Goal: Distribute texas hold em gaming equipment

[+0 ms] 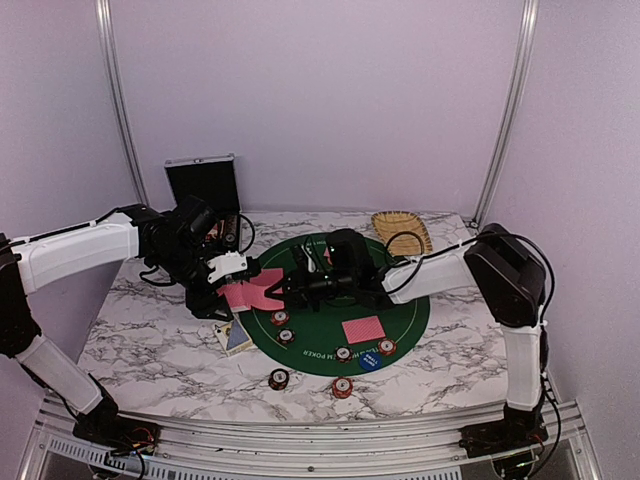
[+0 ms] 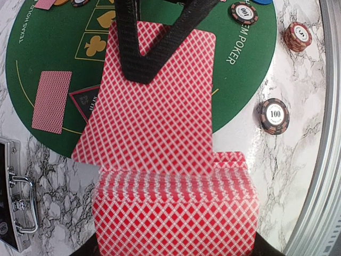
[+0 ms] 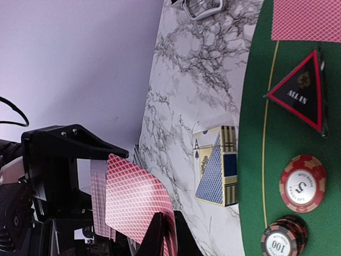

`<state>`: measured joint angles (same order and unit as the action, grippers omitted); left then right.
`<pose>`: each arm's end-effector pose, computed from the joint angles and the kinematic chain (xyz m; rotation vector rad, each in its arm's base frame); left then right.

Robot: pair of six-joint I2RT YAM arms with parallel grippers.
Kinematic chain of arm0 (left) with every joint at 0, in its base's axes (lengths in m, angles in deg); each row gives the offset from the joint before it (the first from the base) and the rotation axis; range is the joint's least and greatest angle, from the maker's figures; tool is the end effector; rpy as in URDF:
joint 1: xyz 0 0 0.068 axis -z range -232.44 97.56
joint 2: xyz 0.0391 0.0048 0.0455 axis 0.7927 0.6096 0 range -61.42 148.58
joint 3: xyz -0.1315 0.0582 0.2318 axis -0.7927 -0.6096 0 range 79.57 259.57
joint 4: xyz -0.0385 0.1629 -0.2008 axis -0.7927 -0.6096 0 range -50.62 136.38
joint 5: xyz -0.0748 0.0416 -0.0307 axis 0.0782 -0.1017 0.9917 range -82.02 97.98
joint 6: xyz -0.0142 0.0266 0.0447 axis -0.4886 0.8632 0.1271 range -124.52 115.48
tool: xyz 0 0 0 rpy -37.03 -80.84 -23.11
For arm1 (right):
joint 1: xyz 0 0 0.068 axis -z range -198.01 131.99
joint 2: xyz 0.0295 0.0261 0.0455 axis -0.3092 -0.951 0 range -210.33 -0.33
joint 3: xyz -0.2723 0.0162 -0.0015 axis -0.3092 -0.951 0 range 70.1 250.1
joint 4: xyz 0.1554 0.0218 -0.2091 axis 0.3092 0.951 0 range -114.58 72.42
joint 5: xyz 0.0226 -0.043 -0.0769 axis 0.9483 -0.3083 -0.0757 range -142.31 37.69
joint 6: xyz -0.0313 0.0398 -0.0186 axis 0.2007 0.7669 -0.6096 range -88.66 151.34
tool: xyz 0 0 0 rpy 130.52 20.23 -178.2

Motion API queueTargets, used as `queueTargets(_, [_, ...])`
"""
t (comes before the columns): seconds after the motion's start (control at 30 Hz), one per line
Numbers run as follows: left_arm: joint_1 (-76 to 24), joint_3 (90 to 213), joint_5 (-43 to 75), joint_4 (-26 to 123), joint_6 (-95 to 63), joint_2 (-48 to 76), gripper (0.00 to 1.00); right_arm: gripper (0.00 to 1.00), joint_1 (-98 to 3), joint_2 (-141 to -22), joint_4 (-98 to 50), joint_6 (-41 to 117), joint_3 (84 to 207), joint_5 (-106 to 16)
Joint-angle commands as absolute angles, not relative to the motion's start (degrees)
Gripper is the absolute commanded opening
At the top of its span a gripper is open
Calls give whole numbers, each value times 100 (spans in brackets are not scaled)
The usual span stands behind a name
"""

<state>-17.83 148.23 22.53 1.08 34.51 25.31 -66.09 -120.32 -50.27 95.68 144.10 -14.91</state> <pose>0.2460 -0.1806 0.2612 1.6531 2.0747 -0.3139 0.2921 0.3577 0.1721 -0.2136 2.3757 1.7807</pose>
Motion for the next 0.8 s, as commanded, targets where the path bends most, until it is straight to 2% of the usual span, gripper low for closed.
queueTargets(0.0, [-1772, 14951, 2295, 119, 3495, 2357, 3, 6, -6379, -11933, -4428, 9072, 14527, -1521])
queueTargets(0.37, [-1772, 14925, 2233, 100, 3520, 2325, 3, 4, -5952, -12519, -3893, 8648, 15300, -1489])
queueTargets(0.77, [-1772, 14965, 2278, 70, 3495, 2365, 3, 5, -5751, -14155, -3561, 8503, 17391, -1643])
